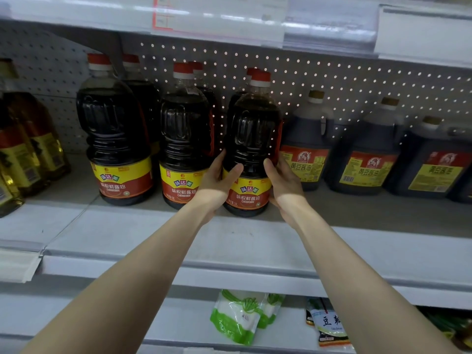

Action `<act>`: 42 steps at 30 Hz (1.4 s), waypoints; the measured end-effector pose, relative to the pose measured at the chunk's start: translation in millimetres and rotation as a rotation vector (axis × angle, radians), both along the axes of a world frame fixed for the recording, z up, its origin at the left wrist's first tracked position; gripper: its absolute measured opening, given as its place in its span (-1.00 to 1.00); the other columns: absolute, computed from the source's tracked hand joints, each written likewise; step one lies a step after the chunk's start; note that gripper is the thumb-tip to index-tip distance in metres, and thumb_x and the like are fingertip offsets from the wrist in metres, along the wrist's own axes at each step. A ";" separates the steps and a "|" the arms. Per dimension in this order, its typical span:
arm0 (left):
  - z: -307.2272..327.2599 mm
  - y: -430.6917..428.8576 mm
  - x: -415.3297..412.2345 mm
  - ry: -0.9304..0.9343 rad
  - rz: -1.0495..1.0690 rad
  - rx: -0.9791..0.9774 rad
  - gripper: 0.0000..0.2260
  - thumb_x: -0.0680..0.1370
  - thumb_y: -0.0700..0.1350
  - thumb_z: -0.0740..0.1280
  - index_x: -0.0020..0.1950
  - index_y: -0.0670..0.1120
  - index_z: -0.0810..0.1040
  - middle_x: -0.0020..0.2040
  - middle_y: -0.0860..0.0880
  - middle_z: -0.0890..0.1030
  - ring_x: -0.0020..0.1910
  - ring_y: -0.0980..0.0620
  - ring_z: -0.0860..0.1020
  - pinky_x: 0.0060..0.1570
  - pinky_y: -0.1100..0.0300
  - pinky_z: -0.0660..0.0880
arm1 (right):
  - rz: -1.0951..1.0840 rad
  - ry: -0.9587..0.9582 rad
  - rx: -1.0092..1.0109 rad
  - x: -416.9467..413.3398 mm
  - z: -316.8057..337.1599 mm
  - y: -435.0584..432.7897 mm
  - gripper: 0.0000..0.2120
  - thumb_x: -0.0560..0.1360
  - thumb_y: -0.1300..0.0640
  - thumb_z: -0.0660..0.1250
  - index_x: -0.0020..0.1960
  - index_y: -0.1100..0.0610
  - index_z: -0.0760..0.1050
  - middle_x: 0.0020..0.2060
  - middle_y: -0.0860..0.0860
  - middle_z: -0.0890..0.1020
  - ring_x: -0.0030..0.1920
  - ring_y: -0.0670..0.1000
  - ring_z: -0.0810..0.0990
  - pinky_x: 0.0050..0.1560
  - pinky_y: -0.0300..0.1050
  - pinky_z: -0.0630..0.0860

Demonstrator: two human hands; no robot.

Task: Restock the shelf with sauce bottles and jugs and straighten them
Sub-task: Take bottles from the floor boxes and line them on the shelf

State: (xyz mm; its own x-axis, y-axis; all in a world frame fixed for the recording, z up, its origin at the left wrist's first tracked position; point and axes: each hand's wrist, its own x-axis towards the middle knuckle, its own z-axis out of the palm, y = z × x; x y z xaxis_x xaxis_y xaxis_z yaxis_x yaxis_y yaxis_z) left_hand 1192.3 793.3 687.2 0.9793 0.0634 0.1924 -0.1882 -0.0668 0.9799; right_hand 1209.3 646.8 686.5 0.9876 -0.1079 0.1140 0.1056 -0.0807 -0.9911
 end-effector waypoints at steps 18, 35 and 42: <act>6.8 8.7 -81.6 0.011 0.041 0.027 -0.60 0.56 -0.08 0.36 0.37 -0.12 0.42 0.11 0.01 0.60 0.02 0.21 0.56 -0.05 0.35 0.50 | 0.060 -0.032 0.031 -85.6 13.6 0.1 -0.62 0.55 0.07 0.34 0.36 0.05 0.42 0.12 -0.11 0.58 0.15 -0.11 0.54 0.16 -0.13 0.49; -192.8 48.6 -269.6 0.460 0.075 0.010 -0.72 0.50 -0.05 0.43 0.19 -0.04 0.53 0.03 -0.16 0.63 0.03 -0.08 0.61 0.06 0.09 0.51 | 0.079 0.374 0.008 -266.4 -189.4 18.1 -0.83 0.54 0.17 0.35 0.12 0.17 0.54 -0.18 0.04 0.65 -0.23 -0.02 0.62 -0.13 -0.14 0.54; -339.0 72.7 -338.2 0.700 0.172 -0.030 -0.80 0.53 -0.15 0.38 0.14 -0.13 0.53 -0.09 -0.11 0.59 -0.10 0.00 0.54 -0.02 0.14 0.46 | 0.106 0.600 -0.055 -321.5 -337.7 40.7 -0.89 0.52 0.18 0.38 0.04 0.16 0.56 -0.18 0.06 0.64 -0.16 0.01 0.61 0.03 -0.06 0.53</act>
